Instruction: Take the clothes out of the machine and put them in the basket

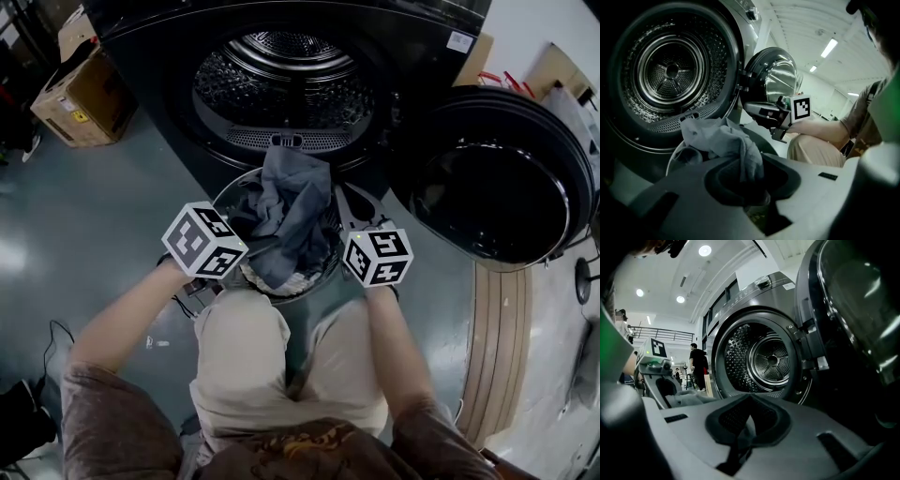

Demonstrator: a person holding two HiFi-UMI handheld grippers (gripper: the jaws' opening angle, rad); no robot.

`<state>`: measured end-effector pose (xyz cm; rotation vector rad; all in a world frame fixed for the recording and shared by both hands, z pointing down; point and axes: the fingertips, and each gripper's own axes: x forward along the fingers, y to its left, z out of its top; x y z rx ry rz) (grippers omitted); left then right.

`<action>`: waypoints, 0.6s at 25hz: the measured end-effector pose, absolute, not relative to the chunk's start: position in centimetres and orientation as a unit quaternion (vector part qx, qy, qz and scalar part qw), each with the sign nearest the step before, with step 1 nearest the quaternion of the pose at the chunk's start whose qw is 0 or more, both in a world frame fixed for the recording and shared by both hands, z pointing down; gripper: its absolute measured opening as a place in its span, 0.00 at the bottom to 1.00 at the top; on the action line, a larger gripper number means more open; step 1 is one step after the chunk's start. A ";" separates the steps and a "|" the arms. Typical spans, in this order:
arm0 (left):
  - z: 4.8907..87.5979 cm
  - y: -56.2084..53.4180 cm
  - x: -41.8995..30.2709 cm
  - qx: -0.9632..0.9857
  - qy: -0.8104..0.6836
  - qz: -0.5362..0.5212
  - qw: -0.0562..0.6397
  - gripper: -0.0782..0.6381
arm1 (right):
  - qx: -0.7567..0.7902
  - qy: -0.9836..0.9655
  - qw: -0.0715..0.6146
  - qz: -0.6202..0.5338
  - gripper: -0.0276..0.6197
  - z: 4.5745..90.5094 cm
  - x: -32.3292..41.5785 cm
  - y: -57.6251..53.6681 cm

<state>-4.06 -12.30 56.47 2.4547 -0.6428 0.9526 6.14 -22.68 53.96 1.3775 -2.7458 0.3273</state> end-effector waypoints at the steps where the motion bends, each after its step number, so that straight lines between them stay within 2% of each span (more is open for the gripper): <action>1: 56.5 -12.8 -4.3 0.886 -0.241 0.340 0.204 0.26 | 0.445 -0.889 0.026 0.106 0.04 53.9 6.0 -22.8; 6: 55.7 -15.5 -5.4 0.894 -0.289 0.291 0.179 0.49 | 0.436 -0.895 0.014 0.097 0.04 52.9 5.2 -22.4; 15: 58.1 -19.5 -7.4 0.896 -0.313 0.250 0.192 0.52 | 0.432 -0.896 0.027 0.098 0.04 52.5 1.8 -22.1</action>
